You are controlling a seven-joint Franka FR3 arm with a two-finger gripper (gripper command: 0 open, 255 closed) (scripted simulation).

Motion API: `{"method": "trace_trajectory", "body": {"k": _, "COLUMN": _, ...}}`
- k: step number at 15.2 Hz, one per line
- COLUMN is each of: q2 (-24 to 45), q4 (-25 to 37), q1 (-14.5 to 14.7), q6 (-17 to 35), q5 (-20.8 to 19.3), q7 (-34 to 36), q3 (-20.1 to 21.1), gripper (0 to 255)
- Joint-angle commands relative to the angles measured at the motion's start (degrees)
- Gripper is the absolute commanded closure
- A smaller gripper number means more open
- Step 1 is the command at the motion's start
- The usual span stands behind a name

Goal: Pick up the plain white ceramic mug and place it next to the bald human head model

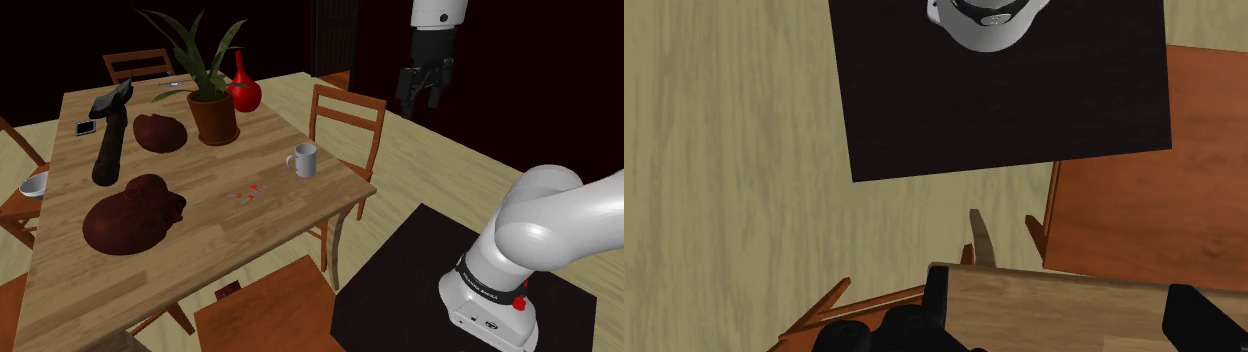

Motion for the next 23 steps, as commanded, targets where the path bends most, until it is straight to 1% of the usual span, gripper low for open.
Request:
{"method": "trace_trajectory", "body": {"k": 1, "q2": 0.00, "q4": 0.00, "q1": 0.00, "q6": 0.00, "q5": 0.00, "q7": 0.00, "q3": 0.00, "gripper": 0}}
{"method": "trace_trajectory", "body": {"k": 7, "q2": 6.74, "q4": -3.97, "q1": 0.51, "q6": 13.76, "q5": -0.99, "q7": -3.31, "q3": -2.09, "gripper": 0}}
{"method": "trace_trajectory", "body": {"k": 12, "q2": 14.47, "q4": -4.86, "q1": 1.10, "q6": 24.92, "q5": -1.19, "q7": -6.10, "q3": -3.77, "gripper": 0}}
{"method": "trace_trajectory", "body": {"k": 17, "q2": 23.66, "q4": -3.51, "q1": 1.87, "q6": 35.24, "q5": -0.54, "q7": -9.17, "q3": -5.28, "gripper": 0}}
{"method": "trace_trajectory", "body": {"k": 23, "q2": 35.80, "q4": 0.98, "q1": 2.92, "q6": 45.77, "q5": 1.77, "q7": -13.51, "q3": -6.71, "gripper": 0}}
